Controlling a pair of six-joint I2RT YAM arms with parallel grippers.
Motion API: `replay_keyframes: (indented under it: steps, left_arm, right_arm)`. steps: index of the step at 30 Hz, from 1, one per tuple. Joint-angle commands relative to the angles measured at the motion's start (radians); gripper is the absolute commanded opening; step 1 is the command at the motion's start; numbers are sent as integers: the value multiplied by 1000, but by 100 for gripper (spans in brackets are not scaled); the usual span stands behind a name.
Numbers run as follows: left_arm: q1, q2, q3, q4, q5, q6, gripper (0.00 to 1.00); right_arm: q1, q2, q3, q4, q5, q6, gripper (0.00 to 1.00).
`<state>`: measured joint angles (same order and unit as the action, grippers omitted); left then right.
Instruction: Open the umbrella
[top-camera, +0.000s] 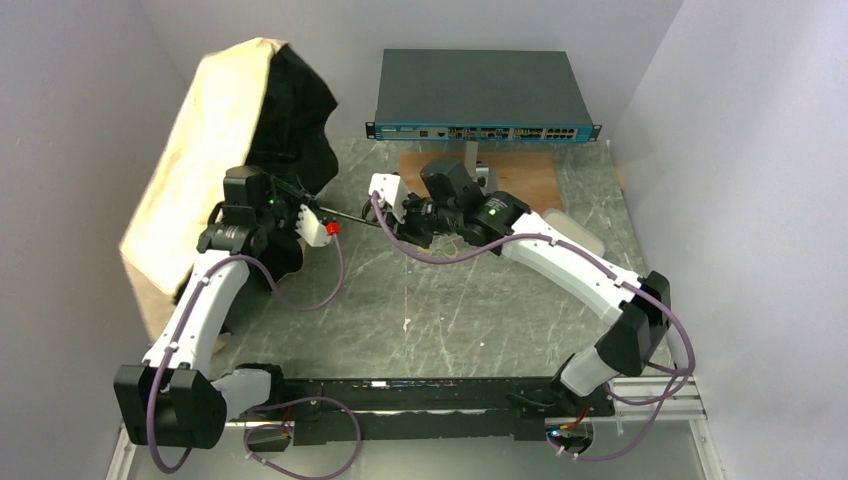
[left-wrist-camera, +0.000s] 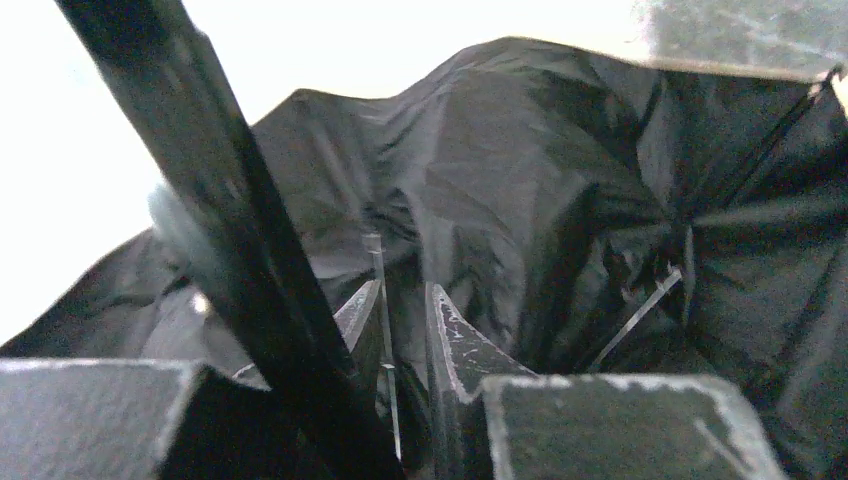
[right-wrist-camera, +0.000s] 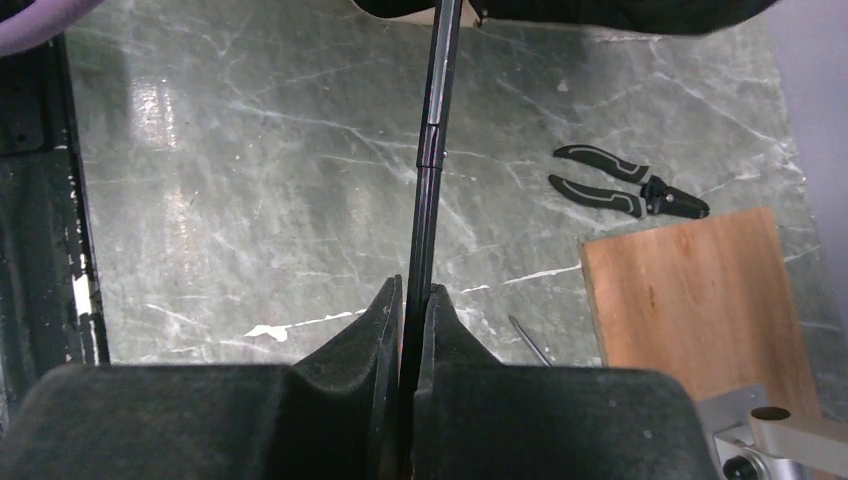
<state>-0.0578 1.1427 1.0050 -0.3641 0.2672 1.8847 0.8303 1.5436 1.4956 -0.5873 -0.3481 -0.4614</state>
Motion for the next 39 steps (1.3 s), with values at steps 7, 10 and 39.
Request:
replay_keyframes:
  steps: [7,10,39]
  left_arm:
    - [280,96,190,237,-353,191,27]
    - [290,119,231,243,-351,195,27]
    - [268,-68,139,274,38,292,0]
  right_arm:
    - [-69,-186,-106,-546,-27,-110,0]
    - [-72,-188,-106,-528,-32,-104,0]
    - [-76,-53,-50,-55,-127,96,69]
